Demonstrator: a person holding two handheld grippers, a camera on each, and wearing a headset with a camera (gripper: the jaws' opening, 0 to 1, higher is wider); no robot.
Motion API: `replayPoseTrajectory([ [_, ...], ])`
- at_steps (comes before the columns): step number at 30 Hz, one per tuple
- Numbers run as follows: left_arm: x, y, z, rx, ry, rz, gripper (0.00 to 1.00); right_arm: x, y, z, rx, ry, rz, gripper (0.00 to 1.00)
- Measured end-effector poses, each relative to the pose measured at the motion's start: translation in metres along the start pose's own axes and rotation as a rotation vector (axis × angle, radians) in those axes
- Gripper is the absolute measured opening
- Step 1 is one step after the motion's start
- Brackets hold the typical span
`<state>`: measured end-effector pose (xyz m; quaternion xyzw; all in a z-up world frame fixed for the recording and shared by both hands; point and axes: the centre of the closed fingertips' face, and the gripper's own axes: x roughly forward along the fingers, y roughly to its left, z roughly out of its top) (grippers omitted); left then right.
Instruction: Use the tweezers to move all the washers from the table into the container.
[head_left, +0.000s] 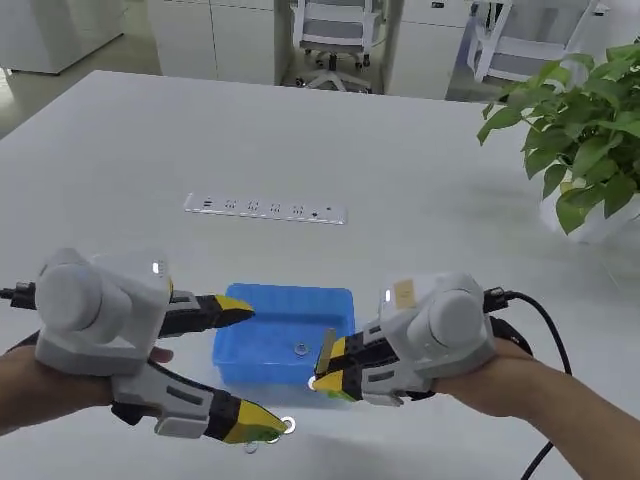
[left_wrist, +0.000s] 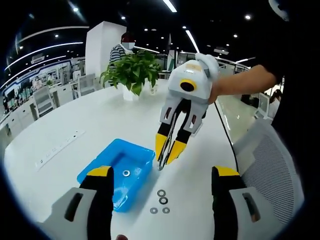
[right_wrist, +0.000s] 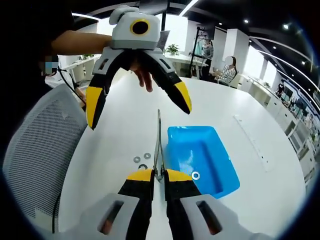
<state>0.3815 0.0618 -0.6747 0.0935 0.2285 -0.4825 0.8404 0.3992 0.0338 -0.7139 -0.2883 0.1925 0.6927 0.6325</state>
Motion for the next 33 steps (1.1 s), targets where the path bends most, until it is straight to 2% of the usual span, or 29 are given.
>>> replayPoseTrajectory([
  [9,-0.011,-0.002,-0.001,-0.030,-0.018,0.040,0.99,-0.004,-0.014,0.021,-0.024,-0.022,-0.003,0.09],
  [15,-0.019,-0.001,-0.004,-0.051,-0.023,0.062,0.99,-0.002,-0.028,0.031,-0.038,-0.038,-0.013,0.09],
  [23,-0.025,0.003,-0.004,-0.056,-0.036,0.088,0.99,0.007,-0.045,0.035,-0.054,-0.043,-0.014,0.09],
  [33,-0.026,0.008,-0.007,-0.061,-0.034,0.095,0.99,0.025,-0.061,0.028,-0.061,-0.033,-0.006,0.09],
])
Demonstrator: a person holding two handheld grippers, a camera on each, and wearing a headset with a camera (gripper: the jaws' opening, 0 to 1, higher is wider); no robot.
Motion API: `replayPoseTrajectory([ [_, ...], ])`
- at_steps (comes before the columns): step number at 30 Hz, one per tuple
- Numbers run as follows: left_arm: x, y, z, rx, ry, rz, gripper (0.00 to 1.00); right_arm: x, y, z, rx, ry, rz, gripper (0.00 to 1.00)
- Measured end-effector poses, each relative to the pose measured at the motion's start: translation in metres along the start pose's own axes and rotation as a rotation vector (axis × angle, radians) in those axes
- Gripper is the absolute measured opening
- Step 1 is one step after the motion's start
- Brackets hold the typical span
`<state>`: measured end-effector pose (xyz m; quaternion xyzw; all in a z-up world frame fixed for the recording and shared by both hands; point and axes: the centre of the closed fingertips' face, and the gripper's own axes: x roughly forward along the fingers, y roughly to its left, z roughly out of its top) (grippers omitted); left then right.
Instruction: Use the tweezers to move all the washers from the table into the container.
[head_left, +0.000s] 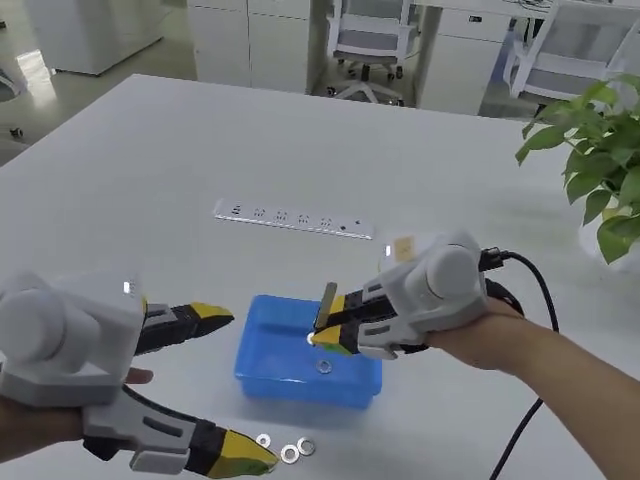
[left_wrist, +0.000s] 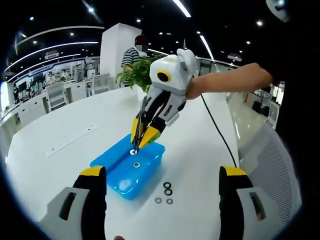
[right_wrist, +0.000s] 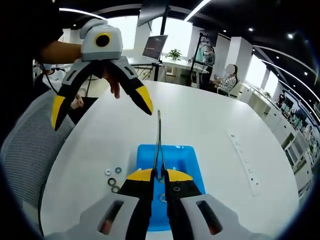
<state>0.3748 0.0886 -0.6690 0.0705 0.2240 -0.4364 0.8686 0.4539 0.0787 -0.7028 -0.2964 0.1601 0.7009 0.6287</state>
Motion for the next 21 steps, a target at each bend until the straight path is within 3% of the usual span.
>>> replayPoseTrajectory([
  [11,0.001,0.007,0.003,0.008,-0.013,0.015,0.96,0.018,-0.006,-0.020,0.026,0.030,0.026,0.09],
  [21,0.004,0.022,0.003,0.016,-0.017,0.017,0.91,0.035,-0.003,-0.034,0.044,0.058,0.067,0.10],
])
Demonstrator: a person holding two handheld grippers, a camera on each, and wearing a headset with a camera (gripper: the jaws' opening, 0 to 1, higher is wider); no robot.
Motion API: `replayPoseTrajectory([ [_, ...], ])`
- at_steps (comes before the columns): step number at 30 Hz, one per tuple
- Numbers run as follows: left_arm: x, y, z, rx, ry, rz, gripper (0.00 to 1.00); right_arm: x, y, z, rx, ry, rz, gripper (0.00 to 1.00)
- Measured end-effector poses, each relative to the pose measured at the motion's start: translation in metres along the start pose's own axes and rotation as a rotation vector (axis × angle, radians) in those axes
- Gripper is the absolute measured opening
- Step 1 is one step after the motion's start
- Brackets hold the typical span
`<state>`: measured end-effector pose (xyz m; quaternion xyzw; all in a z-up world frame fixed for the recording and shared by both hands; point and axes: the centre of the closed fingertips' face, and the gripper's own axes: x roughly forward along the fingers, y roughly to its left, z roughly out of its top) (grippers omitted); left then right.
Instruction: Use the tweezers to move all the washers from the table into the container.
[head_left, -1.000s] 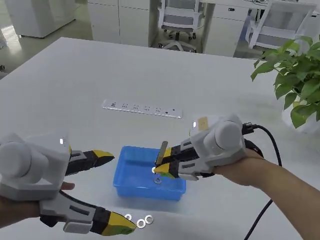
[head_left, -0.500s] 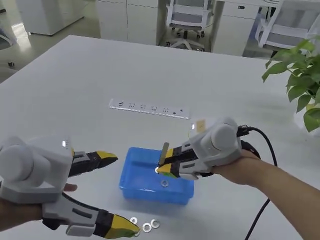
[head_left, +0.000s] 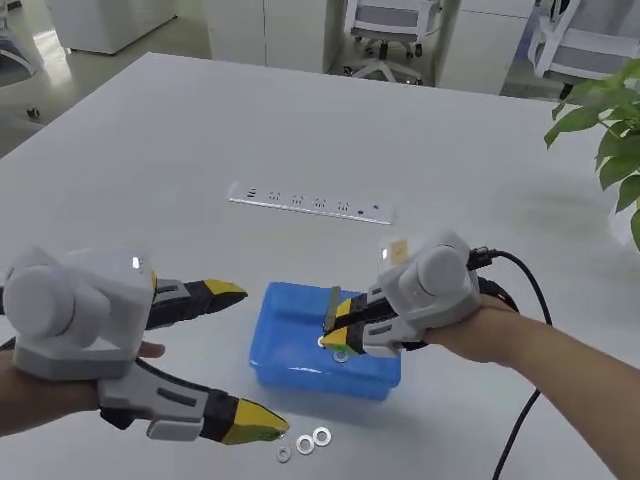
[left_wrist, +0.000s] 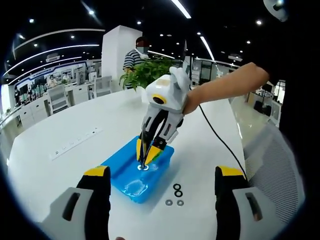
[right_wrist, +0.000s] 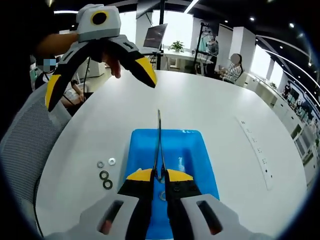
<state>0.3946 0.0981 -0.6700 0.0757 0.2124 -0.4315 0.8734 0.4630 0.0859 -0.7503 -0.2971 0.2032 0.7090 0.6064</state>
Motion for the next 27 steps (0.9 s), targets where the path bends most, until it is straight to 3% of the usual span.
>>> replayPoseTrajectory([
  [4,0.004,0.006,0.002,0.012,-0.004,0.001,0.86,0.004,0.000,-0.004,0.006,0.007,0.012,0.10],
  [13,0.023,0.022,0.011,0.056,-0.016,-0.003,0.63,0.012,-0.001,-0.012,0.011,0.026,0.035,0.10],
  [20,0.039,0.032,0.013,0.107,0.005,-0.007,0.41,0.016,-0.002,-0.017,0.013,0.036,0.043,0.10],
  [23,0.048,0.038,0.009,0.140,0.042,-0.007,0.28,0.018,-0.001,-0.021,0.010,0.045,0.051,0.10],
  [27,0.057,0.041,0.009,0.146,0.045,-0.025,0.24,0.018,-0.002,-0.020,0.024,0.030,0.054,0.10],
])
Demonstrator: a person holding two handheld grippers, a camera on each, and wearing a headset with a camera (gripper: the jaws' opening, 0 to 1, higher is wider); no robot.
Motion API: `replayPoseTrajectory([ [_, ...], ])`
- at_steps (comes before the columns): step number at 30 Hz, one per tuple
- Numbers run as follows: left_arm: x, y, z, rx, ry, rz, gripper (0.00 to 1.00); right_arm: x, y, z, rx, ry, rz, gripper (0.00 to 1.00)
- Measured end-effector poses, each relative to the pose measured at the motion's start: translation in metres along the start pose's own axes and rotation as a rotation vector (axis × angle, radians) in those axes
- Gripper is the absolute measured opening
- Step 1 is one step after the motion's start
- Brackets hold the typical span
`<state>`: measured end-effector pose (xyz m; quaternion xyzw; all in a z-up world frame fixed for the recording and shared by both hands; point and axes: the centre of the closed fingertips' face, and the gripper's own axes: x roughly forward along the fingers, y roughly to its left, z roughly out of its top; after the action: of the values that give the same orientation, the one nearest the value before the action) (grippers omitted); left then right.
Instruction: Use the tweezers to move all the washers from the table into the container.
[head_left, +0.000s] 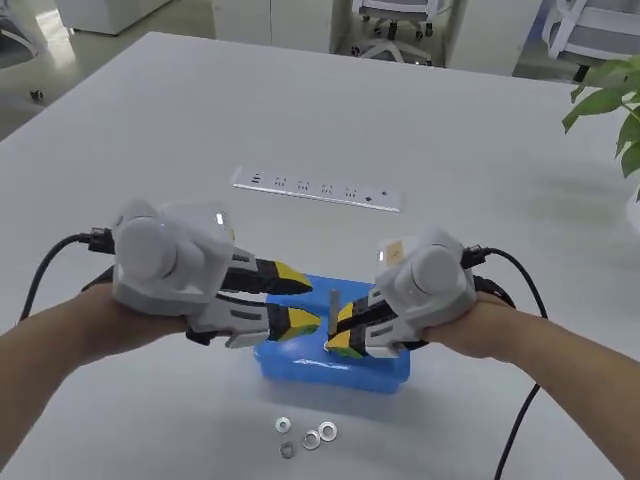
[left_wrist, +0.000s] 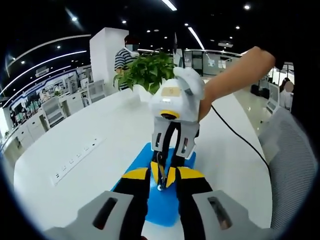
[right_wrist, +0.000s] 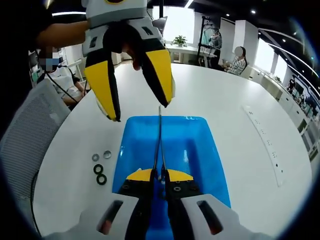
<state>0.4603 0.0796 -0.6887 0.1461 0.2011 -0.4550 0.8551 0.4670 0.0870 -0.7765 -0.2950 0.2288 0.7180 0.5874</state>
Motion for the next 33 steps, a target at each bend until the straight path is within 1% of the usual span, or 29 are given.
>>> replayPoseTrajectory([
  [4,0.007,0.002,0.003,0.019,-0.010,-0.021,0.23,0.000,0.001,0.000,-0.005,0.000,0.002,0.10],
  [9,0.010,0.003,0.004,0.036,-0.018,-0.039,0.15,0.000,0.001,0.000,-0.006,-0.002,0.001,0.10],
  [12,0.012,0.005,0.003,0.043,-0.016,-0.039,0.15,0.000,0.001,0.000,-0.011,-0.002,0.001,0.10],
  [15,0.013,0.006,0.004,0.046,-0.023,-0.045,0.14,0.000,0.002,0.000,-0.018,-0.002,0.004,0.10],
  [19,0.016,0.005,0.004,0.062,-0.020,-0.062,0.07,0.000,0.002,-0.001,-0.035,0.004,0.010,0.10],
  [23,0.016,0.004,0.004,0.056,-0.018,-0.069,0.06,0.000,0.003,-0.002,-0.041,0.008,0.008,0.11],
  [27,0.017,0.005,0.004,0.064,-0.014,-0.058,0.06,-0.001,0.001,-0.001,-0.063,0.018,-0.003,0.13],
  [33,0.016,0.004,0.004,0.077,-0.009,-0.054,0.05,-0.005,-0.001,0.003,-0.059,0.009,-0.015,0.15],
])
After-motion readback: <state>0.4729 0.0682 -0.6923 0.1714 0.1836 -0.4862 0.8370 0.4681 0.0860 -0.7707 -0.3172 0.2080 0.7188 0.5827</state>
